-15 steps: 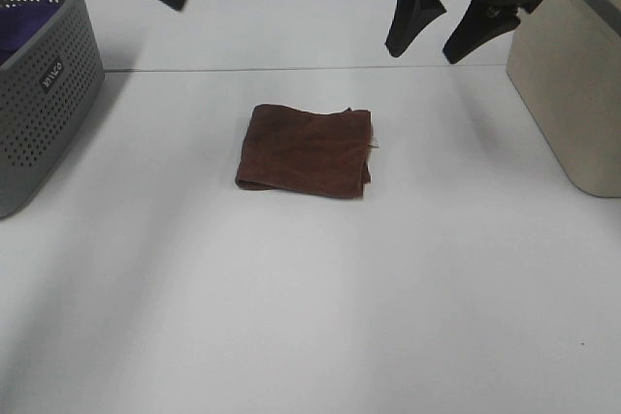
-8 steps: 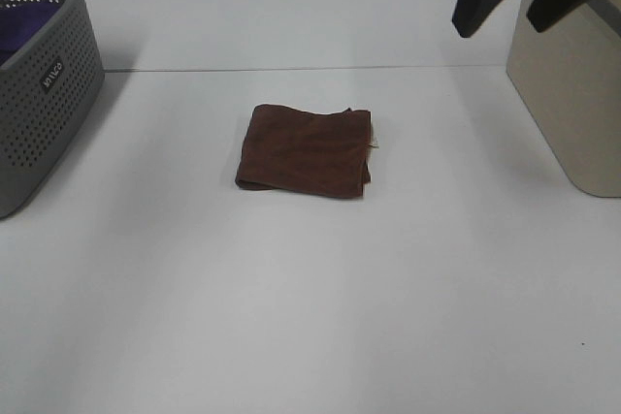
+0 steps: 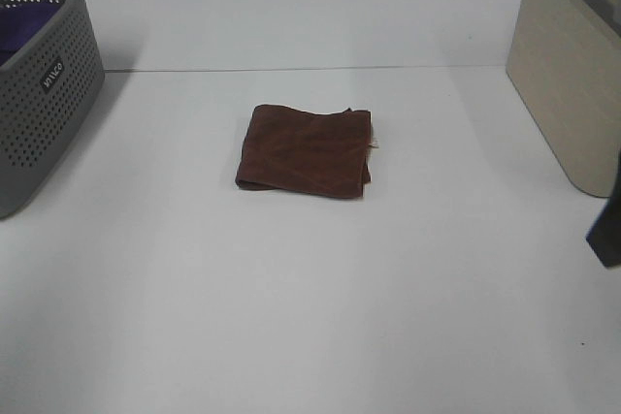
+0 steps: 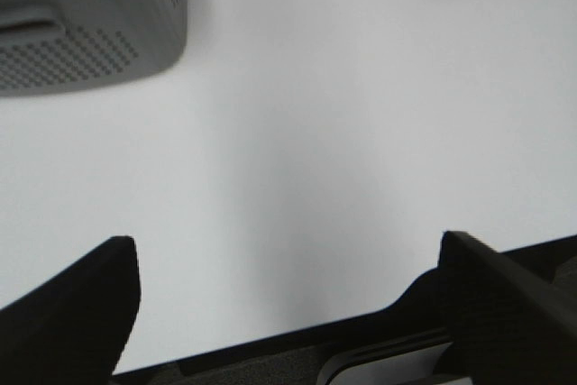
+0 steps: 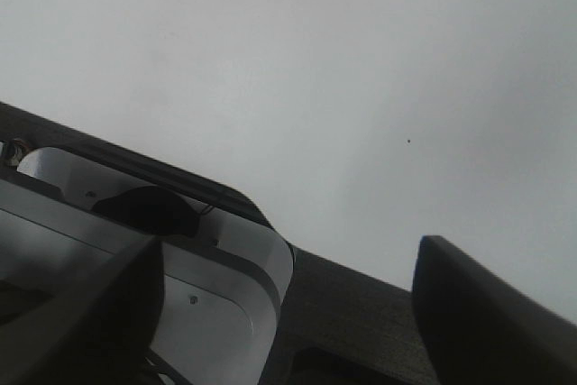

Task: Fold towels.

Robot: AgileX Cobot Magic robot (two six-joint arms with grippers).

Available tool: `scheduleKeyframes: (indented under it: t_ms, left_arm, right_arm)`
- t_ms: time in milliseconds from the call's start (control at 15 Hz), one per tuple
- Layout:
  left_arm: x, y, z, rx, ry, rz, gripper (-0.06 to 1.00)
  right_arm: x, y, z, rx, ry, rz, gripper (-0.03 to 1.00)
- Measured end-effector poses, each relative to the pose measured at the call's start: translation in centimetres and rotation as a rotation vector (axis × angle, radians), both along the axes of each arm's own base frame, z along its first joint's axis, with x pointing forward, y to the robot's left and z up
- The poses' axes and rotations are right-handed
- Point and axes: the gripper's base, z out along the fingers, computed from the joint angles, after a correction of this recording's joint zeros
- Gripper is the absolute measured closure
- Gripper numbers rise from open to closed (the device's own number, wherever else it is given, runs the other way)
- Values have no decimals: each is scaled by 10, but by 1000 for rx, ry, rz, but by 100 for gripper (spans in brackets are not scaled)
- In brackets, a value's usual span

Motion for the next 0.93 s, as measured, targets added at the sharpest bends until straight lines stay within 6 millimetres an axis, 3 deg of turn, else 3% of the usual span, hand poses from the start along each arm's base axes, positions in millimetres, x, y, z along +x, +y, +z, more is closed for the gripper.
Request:
scheduleKeyframes:
  t_ms: [133, 267, 600, 933]
  left_arm:
    - [-41, 13, -42, -6, -19, 0, 12]
    - [-60, 19, -71, -18, -56, -1, 12]
    - [-78, 18, -75, -64, -262, -127, 13]
    - [-77, 12, -78, -68, -286, -220, 13]
  right_arm:
    - [-36, -12, -23, 4, -68, 9, 23]
    - [-61, -22, -36, 3, -138, 22, 23]
    - [-111, -38, -26, 81, -441, 19, 23]
    - [-133, -45, -21, 119, -590, 15, 23]
